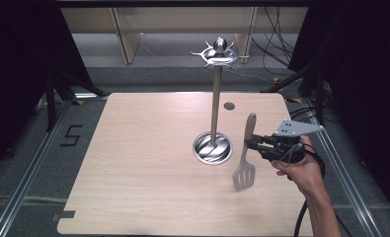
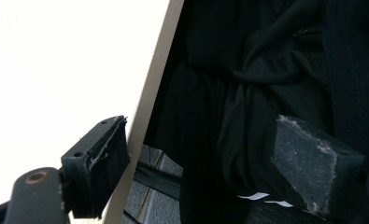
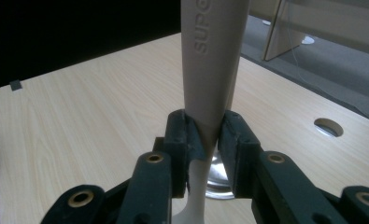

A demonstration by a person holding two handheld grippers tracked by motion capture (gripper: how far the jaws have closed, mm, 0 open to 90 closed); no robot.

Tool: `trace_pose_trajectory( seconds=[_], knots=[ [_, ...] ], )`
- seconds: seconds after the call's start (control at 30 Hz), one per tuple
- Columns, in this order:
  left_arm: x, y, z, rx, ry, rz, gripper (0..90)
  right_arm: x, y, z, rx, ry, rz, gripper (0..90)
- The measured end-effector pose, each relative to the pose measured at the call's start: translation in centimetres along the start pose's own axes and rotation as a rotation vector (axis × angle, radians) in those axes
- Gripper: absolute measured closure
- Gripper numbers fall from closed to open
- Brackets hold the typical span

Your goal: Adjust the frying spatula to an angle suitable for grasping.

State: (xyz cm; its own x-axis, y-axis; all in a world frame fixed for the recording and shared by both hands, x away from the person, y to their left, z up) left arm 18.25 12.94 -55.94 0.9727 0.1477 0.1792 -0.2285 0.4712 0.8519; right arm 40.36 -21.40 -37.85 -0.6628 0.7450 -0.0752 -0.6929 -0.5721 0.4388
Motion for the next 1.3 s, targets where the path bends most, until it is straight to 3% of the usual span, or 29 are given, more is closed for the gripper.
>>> trace_pose_trajectory(
  seconds=[0.03, 0.17, 0.23, 0.4, 0.47, 0.67, 0.7, 0.77, 0.8, 0.83, 0.87, 0.9, 0.97, 1.0, 1.2, 1.27, 1.3],
  knots=[
    [0.0, 0.0, 0.0, 0.006, -0.005, -0.002, 17.6, 0.1, -0.2, 0.3, -0.022, -0.012, -0.012, 74.4],
    [0.0, 0.1, 0.0, 0.006, 0.002, -0.006, 17.6, 0.3, -0.2, 0.7, -0.02, -0.002, -0.005, 74.4],
    [0.1, 0.1, 0.0, 0.0, 0.008, 0.022, 17.6, 0.4, -0.3, 1.3, -0.028, -0.001, -0.004, 74.4],
    [0.1, 0.2, -0.1, 0.016, -0.002, 0.006, 17.6, 0.6, -0.5, 2.1, -0.052, -0.002, -0.001, 74.4],
    [0.2, 0.3, 0.0, 0.017, 0.0, 0.031, 17.6, 0.7, -0.6, 2.5, -0.053, 0.004, 0.011, 74.4],
    [0.1, 0.4, 0.0, 0.022, -0.006, 0.027, 17.6, 1.0, -0.9, 4.0, -0.082, 0.017, -0.008, 74.4],
    [0.1, 0.3, 0.0, 0.006, -0.003, 0.004, 17.6, 1.0, -0.8, 4.1, -0.064, 0.03, 0.005, 74.4],
    [0.1, 0.3, 0.0, 0.004, -0.009, 0.026, 17.6, 1.1, -0.8, 4.5, -0.057, 0.033, 0.004, 74.4],
    [0.1, 0.3, 0.0, 0.008, 0.001, -0.006, 17.6, 1.1, -0.9, 4.7, -0.07, 0.031, 0.002, 74.4],
    [0.1, 0.4, 0.0, 0.021, -0.004, 0.022, 17.6, 1.1, -1.0, 5.2, -0.089, 0.04, -0.006, 74.4],
    [0.1, 0.4, 0.0, 0.021, -0.004, 0.022, 17.6, 1.1, -1.0, 5.2, -0.089, 0.04, -0.006, 74.4],
    [0.1, 0.3, 0.0, 0.006, -0.004, -0.004, 17.6, 1.2, -0.9, 5.3, -0.075, 0.028, 0.003, 74.4],
    [0.1, 0.2, 0.0, -0.003, 0.002, 0.007, 17.6, 1.1, -1.0, 5.8, -0.077, 0.032, 0.011, 74.4],
    [0.1, 0.4, 0.0, 0.025, -0.004, 0.041, 17.6, 1.0, -1.0, 6.0, -0.09, 0.03, 0.0, 74.4],
    [0.1, 0.4, -0.1, 0.026, -0.007, 0.039, 17.6, 1.1, -0.8, 7.3, -0.076, 0.038, 0.001, 74.4],
    [0.0, 0.2, 0.0, 0.012, -0.019, -0.002, 17.6, 1.0, -0.9, 7.7, -0.086, 0.058, -0.002, 74.4],
    [0.1, 0.2, 0.0, 0.011, -0.018, 0.003, 17.6, 1.0, -0.9, 7.9, -0.093, 0.047, -0.01, 74.4]
  ],
)
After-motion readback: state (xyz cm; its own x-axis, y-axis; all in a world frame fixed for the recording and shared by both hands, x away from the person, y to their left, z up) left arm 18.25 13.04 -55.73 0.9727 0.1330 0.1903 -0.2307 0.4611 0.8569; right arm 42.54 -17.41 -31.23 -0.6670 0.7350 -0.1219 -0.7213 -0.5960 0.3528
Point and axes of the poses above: each handheld gripper's, and its own axes: y roughly backward along the jaws, z roughly out of its top, x roughly to its left, the point moved 6 cm from there along -y, roughly forward along the jaws, and after that the axes turned 12 degrees about -z, right-handed, at the moved point
